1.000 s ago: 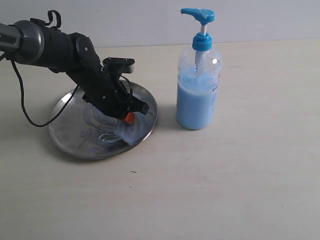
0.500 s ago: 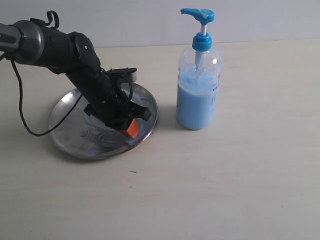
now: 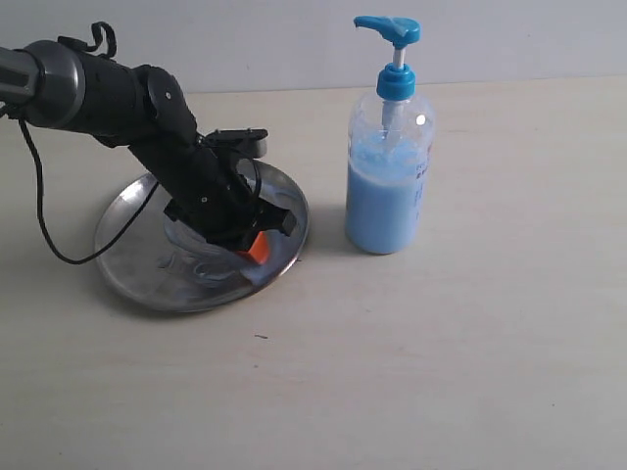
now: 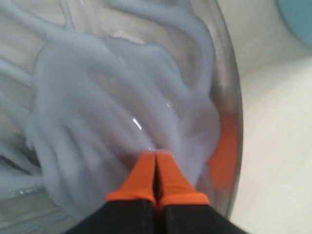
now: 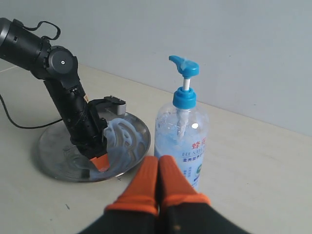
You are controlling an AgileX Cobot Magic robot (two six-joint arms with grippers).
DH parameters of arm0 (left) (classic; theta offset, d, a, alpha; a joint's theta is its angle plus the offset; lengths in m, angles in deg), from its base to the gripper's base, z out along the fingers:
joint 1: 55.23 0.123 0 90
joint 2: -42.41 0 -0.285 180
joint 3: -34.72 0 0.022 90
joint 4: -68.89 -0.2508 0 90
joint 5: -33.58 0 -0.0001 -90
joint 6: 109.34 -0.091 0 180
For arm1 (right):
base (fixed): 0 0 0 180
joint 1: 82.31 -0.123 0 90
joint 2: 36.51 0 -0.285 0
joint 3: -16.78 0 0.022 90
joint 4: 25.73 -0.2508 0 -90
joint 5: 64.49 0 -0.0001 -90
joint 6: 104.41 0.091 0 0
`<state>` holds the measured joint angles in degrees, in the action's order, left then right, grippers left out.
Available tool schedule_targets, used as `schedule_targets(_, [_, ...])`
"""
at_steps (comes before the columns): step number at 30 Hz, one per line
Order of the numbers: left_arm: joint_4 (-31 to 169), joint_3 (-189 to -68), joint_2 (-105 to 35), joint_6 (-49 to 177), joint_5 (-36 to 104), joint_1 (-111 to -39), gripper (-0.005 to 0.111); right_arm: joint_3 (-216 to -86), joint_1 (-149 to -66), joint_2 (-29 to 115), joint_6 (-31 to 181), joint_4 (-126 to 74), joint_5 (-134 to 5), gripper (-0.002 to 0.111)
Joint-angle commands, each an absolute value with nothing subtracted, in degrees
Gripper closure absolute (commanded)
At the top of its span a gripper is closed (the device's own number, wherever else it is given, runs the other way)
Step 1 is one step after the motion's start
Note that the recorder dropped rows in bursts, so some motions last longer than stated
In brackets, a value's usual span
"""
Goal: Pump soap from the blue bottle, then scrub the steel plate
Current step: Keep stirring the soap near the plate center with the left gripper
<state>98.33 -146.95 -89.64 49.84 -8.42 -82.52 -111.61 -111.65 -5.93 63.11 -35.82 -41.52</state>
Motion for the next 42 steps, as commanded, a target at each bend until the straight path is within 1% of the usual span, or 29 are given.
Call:
schedule_targets(1, [96.7,-146.2,-90.1,50.3,-3.7,-82.6,0.107,-111.3,-111.6,-6.0,62.7,-36.1,-42.1,0.108])
schedule_targets(14, [96.5,-146.2,-90.1,53.3,7.7,-82.6,0.107,-111.3,-111.6,-6.0,62.7,-36.1,-42.0,0.108])
schedule_targets(20, [96.5,-146.2,-90.1,53.3,8.1,-82.6,0.107,-111.3,-111.6,-6.0,62.7,-36.2,-41.9,0.108])
schedule_targets(24, [96.5,-146.2,-90.1,53.4,5.5,-82.6,0.107,-111.3,-111.6,-6.0,63.1,-36.2,-41.9,0.108])
schedule_targets(37, [96.5,-146.2,-90.1,53.6,-11.0,-82.6,0.107,-111.3,-111.6,-6.0,63.1,-36.2,-41.9,0.108])
schedule_targets(42, [96.5,-146.2,-90.1,53.6,-15.2,-82.6,0.107,-111.3,-111.6,-6.0,63.1,-36.2,-41.9,0.108])
